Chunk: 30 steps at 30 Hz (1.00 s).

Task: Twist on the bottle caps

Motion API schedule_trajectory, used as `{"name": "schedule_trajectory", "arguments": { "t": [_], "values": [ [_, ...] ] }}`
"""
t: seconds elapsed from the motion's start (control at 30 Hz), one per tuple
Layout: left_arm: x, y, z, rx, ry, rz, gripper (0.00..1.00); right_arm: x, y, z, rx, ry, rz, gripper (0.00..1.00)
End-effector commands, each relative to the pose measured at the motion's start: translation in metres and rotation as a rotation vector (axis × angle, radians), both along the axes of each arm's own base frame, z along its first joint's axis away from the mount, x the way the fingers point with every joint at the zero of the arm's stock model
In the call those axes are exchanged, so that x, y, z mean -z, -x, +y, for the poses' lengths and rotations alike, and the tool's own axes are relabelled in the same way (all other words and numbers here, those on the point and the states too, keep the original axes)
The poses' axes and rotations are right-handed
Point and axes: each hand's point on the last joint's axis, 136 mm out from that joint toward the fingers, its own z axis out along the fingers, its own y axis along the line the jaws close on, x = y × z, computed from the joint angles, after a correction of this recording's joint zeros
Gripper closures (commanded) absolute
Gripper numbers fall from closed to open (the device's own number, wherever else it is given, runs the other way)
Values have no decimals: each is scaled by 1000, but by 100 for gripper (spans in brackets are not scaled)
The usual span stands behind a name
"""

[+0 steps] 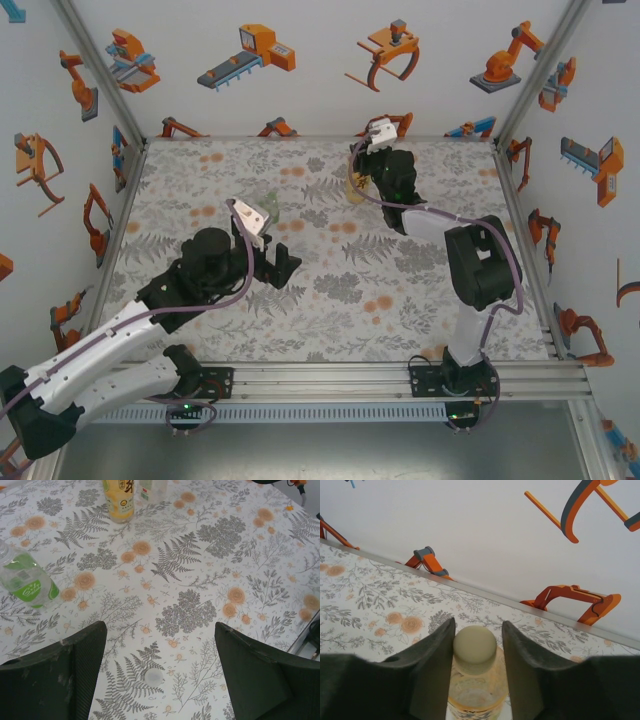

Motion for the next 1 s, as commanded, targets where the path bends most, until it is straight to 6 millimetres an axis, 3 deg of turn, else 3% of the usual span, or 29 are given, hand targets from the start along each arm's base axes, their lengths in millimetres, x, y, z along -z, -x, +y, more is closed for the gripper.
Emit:
{"name": "schedule_trajectory", "arguments": {
  "t": [0.0, 0.47, 0.63, 0.77, 0.97],
  "values": [
    [-7, -4, 2, -18, 7, -10, 19, -28, 4, -3, -9, -24, -36, 49],
    [-10, -10, 8, -59, -27, -37, 18, -69, 28, -9, -26, -10, -73, 42],
    [-1, -24, 20, -154, -88, -50, 8, -79, 52, -19, -25, 15, -69, 39],
    [3, -33, 26, -186, -115, -55, 5, -80, 73, -26, -37, 43, -42, 38],
    [14, -57, 39, -239, -78, -13, 4, -68, 100, -16, -138, 47, 43, 38]
  ]
}}
